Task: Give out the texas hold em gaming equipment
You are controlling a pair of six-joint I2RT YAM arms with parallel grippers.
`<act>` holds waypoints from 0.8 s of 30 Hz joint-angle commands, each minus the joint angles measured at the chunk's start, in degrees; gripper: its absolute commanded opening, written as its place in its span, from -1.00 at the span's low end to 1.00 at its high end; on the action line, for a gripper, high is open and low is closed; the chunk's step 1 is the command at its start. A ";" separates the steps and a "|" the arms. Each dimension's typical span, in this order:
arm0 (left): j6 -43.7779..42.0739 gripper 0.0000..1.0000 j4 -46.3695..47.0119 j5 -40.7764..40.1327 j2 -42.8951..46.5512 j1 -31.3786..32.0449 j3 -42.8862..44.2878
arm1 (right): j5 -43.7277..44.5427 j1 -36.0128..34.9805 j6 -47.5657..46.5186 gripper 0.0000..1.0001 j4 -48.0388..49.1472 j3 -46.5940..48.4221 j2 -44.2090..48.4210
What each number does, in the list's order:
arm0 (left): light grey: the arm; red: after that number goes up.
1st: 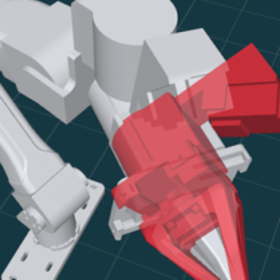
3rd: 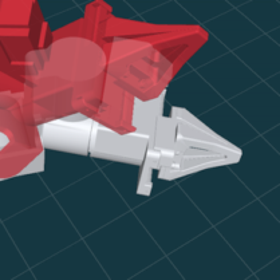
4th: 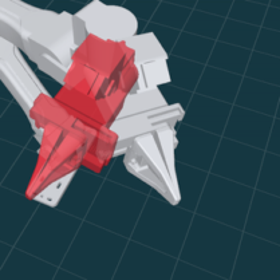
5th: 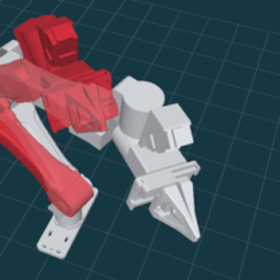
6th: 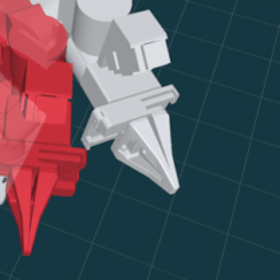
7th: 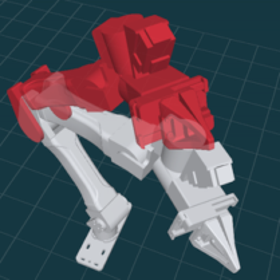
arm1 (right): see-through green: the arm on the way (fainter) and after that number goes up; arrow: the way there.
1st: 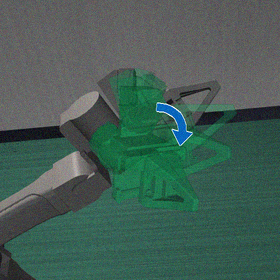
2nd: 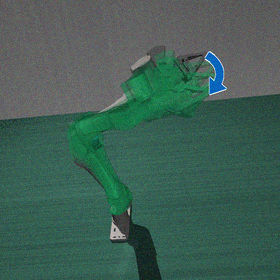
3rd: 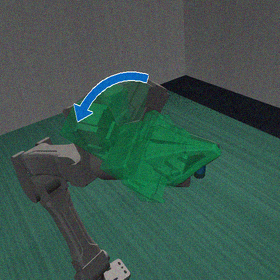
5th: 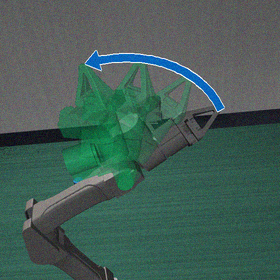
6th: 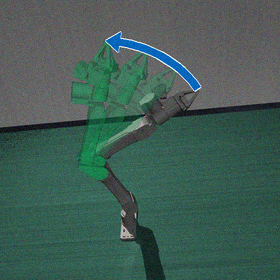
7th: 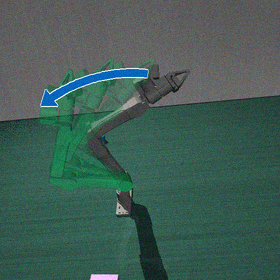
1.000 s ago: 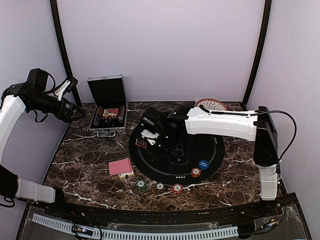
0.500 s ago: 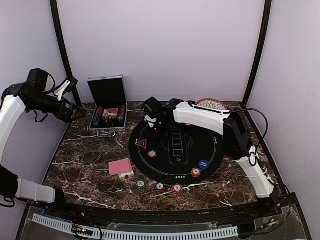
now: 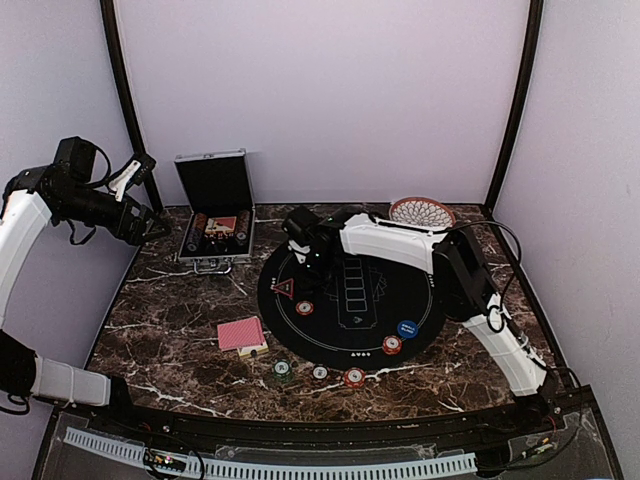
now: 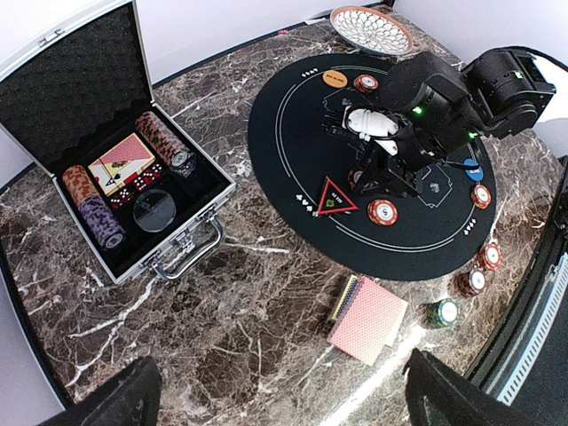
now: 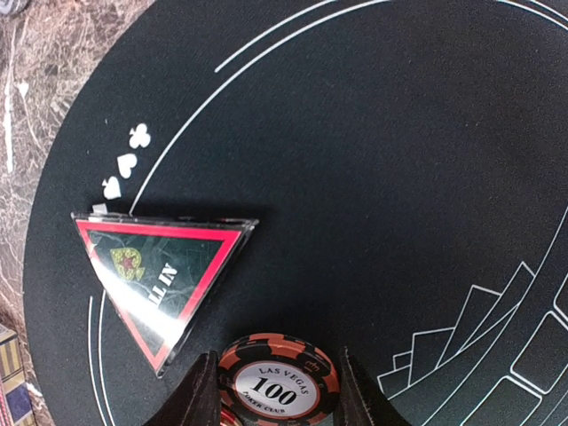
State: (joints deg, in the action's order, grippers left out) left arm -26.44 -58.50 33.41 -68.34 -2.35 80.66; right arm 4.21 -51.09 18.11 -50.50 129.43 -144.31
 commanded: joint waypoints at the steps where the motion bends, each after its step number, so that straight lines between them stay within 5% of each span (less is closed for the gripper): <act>1: -0.77 0.98 -1.12 1.05 0.51 0.11 1.54 | -0.25 0.86 0.74 -0.23 2.31 1.54 -1.02; 7: -0.77 0.98 -1.09 0.82 0.58 0.07 1.58 | -0.44 0.91 0.54 0.10 2.26 2.29 -1.13; 15: -0.59 0.98 -1.21 0.94 0.53 0.09 1.78 | 0.62 0.84 -0.21 0.12 1.40 0.81 3.49; 24: -0.68 0.97 -1.35 0.78 0.73 0.15 1.88 | 1.25 -4.77 -1.75 0.13 4.78 -21.29 21.61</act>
State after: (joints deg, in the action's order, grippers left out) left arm -26.44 -58.50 33.41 -68.34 -2.35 80.68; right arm 4.64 -51.46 17.82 -48.29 116.77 -133.05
